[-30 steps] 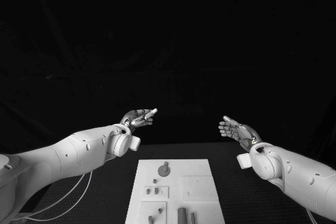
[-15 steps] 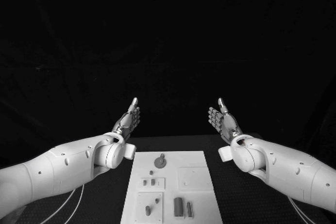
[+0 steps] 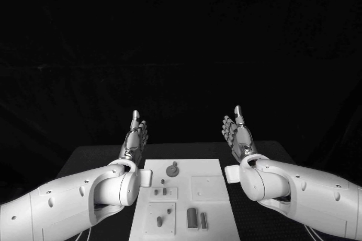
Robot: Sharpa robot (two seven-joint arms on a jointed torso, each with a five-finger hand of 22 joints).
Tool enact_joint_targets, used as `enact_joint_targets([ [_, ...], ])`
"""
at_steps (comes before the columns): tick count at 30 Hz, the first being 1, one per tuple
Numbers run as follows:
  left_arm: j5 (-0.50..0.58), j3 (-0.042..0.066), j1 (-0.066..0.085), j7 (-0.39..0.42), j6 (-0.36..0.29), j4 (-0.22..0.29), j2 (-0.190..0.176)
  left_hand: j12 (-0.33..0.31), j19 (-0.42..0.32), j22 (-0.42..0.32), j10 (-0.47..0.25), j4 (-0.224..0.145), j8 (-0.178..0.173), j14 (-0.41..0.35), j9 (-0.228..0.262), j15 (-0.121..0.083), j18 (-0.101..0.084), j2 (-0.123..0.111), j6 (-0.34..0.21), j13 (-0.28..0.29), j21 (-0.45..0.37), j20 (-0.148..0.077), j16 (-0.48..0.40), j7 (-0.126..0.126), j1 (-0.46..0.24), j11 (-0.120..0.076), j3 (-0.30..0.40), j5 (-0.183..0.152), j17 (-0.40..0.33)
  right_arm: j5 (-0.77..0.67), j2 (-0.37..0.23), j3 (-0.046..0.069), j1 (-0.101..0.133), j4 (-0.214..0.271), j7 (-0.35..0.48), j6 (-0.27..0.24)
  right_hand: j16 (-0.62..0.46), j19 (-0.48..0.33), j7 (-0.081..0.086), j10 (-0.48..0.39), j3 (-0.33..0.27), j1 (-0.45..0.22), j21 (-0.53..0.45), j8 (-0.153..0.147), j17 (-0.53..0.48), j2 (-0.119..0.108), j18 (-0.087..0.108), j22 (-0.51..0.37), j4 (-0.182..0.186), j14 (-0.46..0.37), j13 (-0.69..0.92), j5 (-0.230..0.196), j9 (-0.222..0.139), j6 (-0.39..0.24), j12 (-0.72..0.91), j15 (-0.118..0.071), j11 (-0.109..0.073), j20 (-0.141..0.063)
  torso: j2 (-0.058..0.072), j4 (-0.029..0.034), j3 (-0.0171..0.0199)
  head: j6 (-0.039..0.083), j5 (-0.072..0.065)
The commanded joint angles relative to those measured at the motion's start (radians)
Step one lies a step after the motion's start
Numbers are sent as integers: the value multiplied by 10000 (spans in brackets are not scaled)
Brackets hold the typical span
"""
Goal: Assemble the parts on the task board
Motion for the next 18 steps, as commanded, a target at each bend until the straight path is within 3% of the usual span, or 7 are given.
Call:
enact_joint_targets([
  [1,206,35,-26,570,-907,149,-24,-66,-36,-10,-53,-47,-66,-36,-11,-1,-157,-3,-51,-9,-48,1,-69,2,-72,0,-11,-47,-9,610,-102,-20,-23,302,624,-1272,-34,-53,0,-37,-44,-58,-35,-35,-9,1,-68,-8,0,-45,-9,-69,-9,-44,-67,-3,1,-1,1,12,-5,0,-2],
  [18,206,35,-26,570,-908,150,-24,-66,-36,-10,-53,-47,-66,-36,-11,-1,-157,-3,-51,-9,-48,1,-69,2,-72,0,-11,-47,-9,656,-146,-34,-31,422,655,-1380,-34,-53,0,-37,-44,-58,-35,-35,-9,1,-68,-8,0,-45,-9,-69,-9,-44,-67,-3,1,-1,1,12,-5,0,-2],
])
